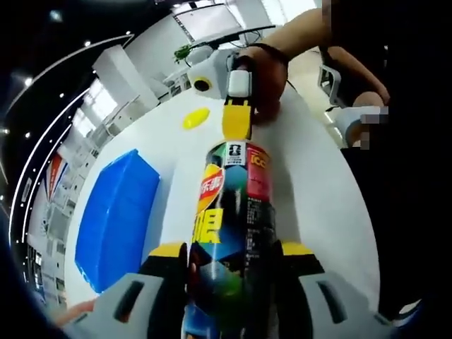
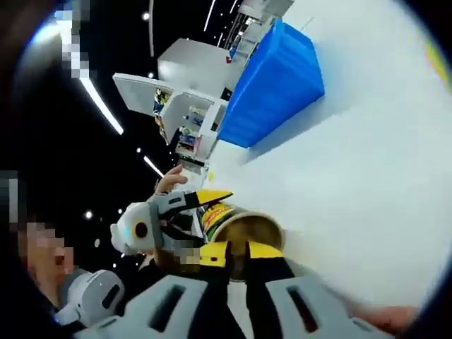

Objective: Open the lid of the chip container on the table, take out the chips, place them into the box in front of the container, and close the lid

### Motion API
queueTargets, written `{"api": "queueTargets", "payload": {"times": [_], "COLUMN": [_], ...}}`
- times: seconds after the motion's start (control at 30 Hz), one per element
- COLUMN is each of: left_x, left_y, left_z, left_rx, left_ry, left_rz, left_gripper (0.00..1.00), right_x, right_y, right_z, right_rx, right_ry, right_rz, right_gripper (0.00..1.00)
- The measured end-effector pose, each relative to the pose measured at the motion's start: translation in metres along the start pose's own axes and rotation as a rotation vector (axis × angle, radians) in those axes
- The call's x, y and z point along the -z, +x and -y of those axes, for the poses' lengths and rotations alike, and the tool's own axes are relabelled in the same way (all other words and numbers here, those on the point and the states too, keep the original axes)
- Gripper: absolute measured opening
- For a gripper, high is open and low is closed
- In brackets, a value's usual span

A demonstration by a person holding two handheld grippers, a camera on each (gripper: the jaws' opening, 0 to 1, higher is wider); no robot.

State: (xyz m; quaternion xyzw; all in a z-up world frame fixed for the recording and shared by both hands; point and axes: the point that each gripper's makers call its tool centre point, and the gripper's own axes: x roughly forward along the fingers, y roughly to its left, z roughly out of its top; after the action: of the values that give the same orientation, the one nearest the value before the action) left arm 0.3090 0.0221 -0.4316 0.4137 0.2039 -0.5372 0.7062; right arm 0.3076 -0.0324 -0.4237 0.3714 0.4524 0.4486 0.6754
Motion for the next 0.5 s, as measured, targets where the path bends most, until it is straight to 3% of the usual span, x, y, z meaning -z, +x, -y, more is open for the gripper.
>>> {"api": "queueTargets", "payload": {"times": [0.13,0.23,0.37,0.5], "left_x": [0.0033,0.0018,0.0008,-0.0001], "left_y": [0.0034,0.004,0.0043,0.0042], "left_z": [-0.0001,-0.0004,0.0007,0.0013], "left_rx": [0.008,0.018,0.02,0.022], "left_ry": [-0.006,-0.013,-0.003,0.008], "left_rz": [-0.003,0.014,0.02,0.024], "left_gripper": [0.52,0.53,0.53,0.53], "right_x": [0.0031,0.0051,0.0077,0.0059], "right_y": [0.0051,0.0054,0.0022,-0.0013], "right_z": [0.0,-0.0004,-0.0012,0.0002], "right_rx": [0.011,0.003,0.031,0.149], "right_ry": [-0.046,0.03,0.063,-0.088], "right_rz": [-0.03,-0.04,-0.053,-0.042], "right_gripper": [0.08,0.04,0.0,0.0]}}
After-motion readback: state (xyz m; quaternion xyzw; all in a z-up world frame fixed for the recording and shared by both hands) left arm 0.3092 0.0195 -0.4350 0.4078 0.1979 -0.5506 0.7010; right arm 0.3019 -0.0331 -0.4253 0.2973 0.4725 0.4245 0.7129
